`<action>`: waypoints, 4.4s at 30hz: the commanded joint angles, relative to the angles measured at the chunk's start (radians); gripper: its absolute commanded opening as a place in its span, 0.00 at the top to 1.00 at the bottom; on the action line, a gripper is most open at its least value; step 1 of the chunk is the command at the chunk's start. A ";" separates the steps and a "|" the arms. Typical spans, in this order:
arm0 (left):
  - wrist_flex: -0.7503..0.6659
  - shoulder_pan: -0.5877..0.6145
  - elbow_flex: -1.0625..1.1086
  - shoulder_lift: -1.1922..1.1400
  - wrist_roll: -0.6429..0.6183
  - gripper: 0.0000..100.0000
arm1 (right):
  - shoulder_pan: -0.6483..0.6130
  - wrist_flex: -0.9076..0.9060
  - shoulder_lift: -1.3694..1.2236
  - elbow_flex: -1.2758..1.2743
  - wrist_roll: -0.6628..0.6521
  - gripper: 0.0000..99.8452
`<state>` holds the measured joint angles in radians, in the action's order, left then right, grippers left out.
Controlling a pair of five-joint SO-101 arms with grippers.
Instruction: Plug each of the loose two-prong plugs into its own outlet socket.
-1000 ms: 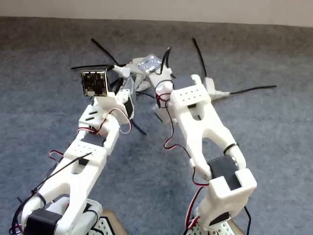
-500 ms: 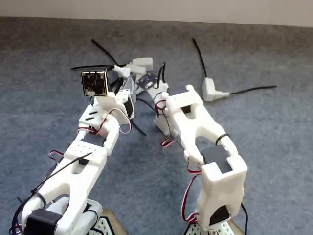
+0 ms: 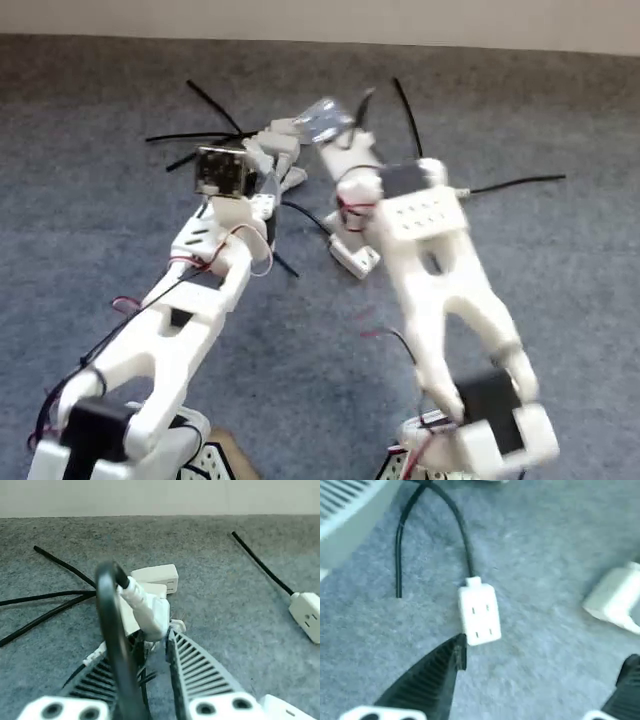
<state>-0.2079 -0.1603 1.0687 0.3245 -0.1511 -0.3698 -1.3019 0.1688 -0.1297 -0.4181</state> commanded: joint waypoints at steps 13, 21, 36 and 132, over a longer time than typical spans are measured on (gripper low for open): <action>0.351 -0.268 -0.364 -0.170 0.184 0.99 | 0.677 -0.232 0.699 -0.389 0.009 0.57; 0.046 -0.344 -0.386 -0.354 0.195 0.99 | 0.865 -0.041 0.937 -0.915 0.009 0.57; -0.140 -0.435 -0.432 -0.484 0.198 0.99 | 0.906 0.162 1.349 -1.455 0.008 0.57; 0.370 -0.423 -0.199 -0.165 0.364 0.99 | 0.871 0.223 1.354 -1.552 0.008 0.57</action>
<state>0.1834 -0.5854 0.8723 0.1450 0.2094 0.5125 -1.1086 1.5175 -1.6502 -0.4074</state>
